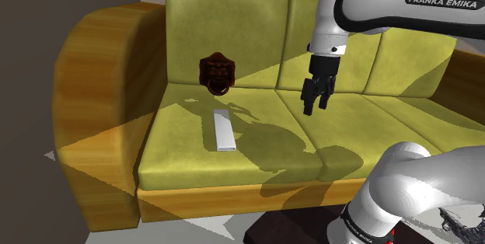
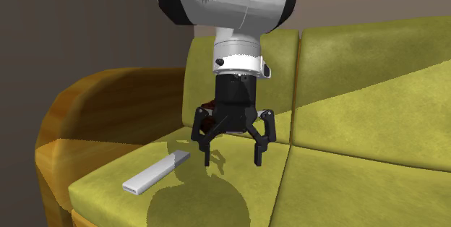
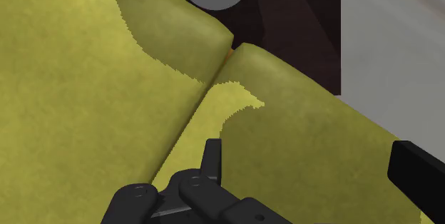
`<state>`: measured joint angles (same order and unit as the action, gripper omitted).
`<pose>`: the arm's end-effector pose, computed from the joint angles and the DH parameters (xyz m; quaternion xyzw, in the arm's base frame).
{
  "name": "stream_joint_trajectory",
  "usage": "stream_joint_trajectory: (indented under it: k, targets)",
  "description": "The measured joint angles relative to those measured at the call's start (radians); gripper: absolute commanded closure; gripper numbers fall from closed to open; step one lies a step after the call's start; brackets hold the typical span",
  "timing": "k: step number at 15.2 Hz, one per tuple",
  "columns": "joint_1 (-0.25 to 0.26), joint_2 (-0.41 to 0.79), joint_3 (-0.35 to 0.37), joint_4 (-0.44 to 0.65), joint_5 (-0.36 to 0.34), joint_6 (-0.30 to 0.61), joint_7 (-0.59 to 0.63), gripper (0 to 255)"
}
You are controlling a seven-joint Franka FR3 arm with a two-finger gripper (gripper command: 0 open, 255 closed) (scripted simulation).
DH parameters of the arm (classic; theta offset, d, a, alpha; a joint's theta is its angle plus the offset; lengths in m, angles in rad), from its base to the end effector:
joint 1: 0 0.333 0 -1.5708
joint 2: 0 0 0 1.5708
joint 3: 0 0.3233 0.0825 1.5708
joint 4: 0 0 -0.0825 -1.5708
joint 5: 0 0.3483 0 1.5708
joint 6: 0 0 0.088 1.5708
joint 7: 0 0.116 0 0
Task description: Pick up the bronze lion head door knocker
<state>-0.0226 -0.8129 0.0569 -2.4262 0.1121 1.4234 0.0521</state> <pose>0.2377 0.0273 0.5521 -0.9947 0.0167 0.0963 0.0321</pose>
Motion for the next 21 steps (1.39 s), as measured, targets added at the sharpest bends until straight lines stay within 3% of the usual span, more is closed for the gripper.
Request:
stream_joint_trajectory:
  k: [3,12,18,21]
  targets:
    - [-0.003,0.005,0.022,-0.021,0.012,0.055,0.029,0]
    - [-0.043,0.143,0.179,-0.064,0.05,0.468,0.24,0]
    - [-0.107,0.299,0.301,-0.02,0.002,0.733,0.417,0]
    - [-0.159,0.384,0.363,0.014,-0.058,0.852,0.522,0]
